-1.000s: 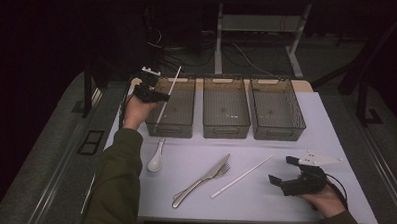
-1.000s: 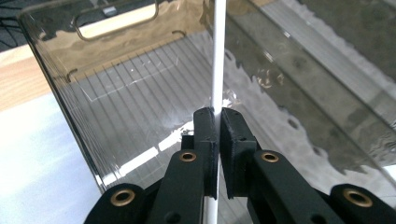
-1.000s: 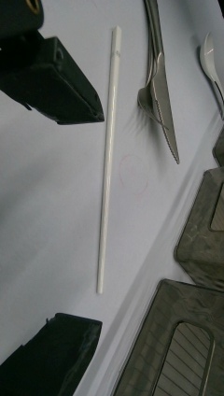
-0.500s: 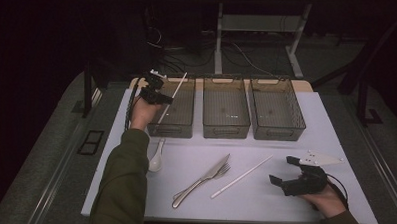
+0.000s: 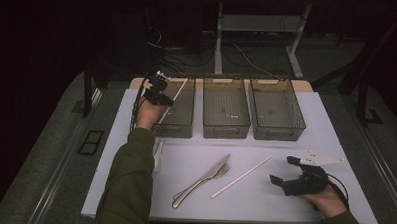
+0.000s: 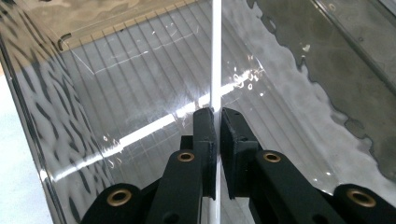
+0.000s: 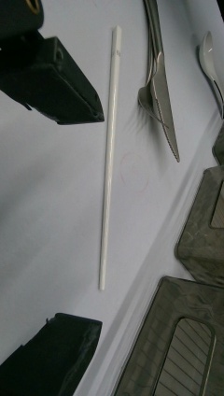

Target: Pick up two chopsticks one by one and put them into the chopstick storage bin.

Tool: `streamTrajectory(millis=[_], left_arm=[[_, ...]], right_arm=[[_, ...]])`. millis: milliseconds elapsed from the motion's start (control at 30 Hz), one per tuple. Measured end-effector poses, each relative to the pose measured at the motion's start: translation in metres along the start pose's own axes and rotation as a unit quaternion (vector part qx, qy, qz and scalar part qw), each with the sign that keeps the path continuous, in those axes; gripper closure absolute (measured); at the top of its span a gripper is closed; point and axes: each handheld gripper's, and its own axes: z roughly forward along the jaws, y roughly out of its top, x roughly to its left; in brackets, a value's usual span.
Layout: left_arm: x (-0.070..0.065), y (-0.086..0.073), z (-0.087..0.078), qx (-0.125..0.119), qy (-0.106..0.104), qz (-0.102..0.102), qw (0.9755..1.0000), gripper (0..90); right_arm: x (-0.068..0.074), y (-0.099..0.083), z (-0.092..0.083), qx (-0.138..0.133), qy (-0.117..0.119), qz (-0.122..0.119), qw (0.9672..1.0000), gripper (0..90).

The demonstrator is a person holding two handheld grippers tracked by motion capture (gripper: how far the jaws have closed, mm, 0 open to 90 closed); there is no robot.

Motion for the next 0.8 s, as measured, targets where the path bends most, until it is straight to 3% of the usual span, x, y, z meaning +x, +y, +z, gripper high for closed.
streamTrajectory(millis=[333, 567, 800], left_arm=[[-0.002, 0.002, -0.005, -0.017, -0.003, 0.012, 0.9998, 74.9], [-0.01, 0.006, -0.022, -0.048, -0.023, 0.025, 0.9982, 64.5], [-0.022, 0.008, -0.041, -0.073, -0.048, 0.048, 0.9951, 52.5]], right_arm=[[0.0, 0.0, 0.0, -0.001, 0.0, 0.0, 1.0, 2.0], [0.0, 0.0, 0.0, -0.001, -0.001, 0.0, 1.0, 2.0], [0.0, 0.0, 0.0, -0.001, -0.002, 0.001, 1.0, 2.0]])
